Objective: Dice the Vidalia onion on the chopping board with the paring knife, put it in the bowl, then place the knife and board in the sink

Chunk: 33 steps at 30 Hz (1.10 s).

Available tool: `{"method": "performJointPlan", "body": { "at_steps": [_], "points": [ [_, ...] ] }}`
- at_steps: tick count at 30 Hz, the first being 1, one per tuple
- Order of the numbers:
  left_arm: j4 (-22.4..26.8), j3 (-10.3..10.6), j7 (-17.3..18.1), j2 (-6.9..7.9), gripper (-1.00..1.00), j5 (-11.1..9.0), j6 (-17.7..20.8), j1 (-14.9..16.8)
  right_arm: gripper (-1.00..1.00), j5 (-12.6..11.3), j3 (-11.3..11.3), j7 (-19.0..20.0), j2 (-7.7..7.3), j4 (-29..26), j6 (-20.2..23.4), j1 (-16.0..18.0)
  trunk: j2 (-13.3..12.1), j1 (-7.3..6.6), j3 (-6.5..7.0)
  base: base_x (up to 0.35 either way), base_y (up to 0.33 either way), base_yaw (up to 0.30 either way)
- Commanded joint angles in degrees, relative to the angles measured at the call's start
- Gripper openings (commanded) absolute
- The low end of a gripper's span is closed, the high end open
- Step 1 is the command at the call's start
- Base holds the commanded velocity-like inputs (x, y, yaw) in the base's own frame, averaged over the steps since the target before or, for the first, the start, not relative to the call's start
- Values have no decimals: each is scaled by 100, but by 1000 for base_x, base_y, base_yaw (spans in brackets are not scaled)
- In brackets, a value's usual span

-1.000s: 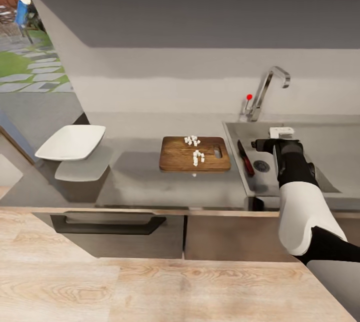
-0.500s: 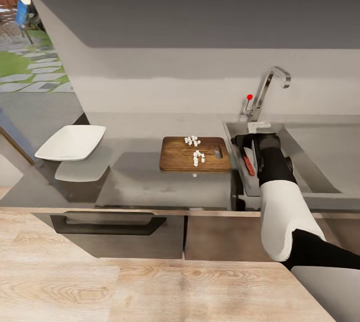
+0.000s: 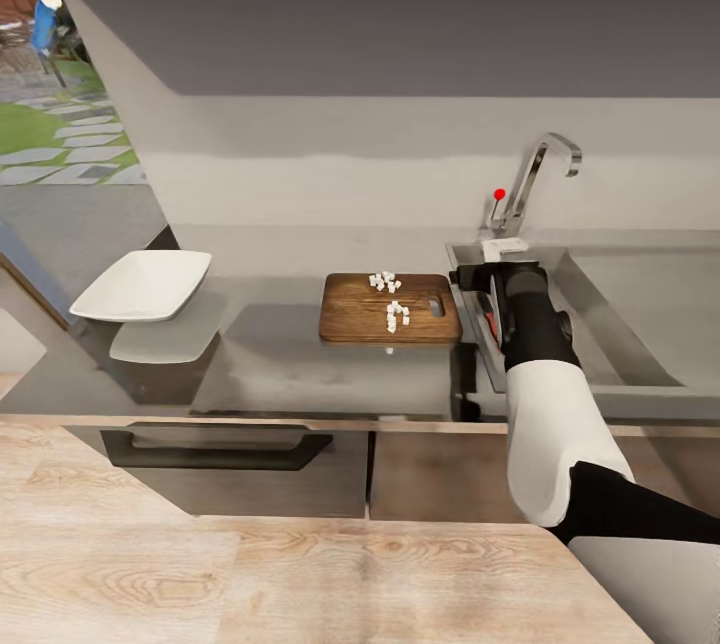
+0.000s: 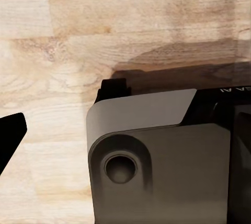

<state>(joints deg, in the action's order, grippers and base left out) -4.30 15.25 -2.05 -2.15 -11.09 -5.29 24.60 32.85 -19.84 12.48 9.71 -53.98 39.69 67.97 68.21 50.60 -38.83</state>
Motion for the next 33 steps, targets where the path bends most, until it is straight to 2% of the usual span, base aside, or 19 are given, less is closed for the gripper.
{"method": "performJointPlan", "body": {
  "at_steps": [1, 19, 33],
  "points": [
    [-26, 49, -6, -5, 100, -52, -43, 9, 100, 67, -21, 49, 29, -7, 12, 5, 3, 0, -5, 0, 0, 0],
    [-27, 49, -6, 3, 100, -52, -42, 10, 100, 62, -13, 52, 29, 94, -5, 7, 3, 0, -5, 0, 0, 0],
    [-27, 49, -6, 4, 100, -52, -42, 8, 100, 63, -11, 61, 29, 404, -30, 6, 3, 0, -5, 0, 0, 0]
  ]
}}
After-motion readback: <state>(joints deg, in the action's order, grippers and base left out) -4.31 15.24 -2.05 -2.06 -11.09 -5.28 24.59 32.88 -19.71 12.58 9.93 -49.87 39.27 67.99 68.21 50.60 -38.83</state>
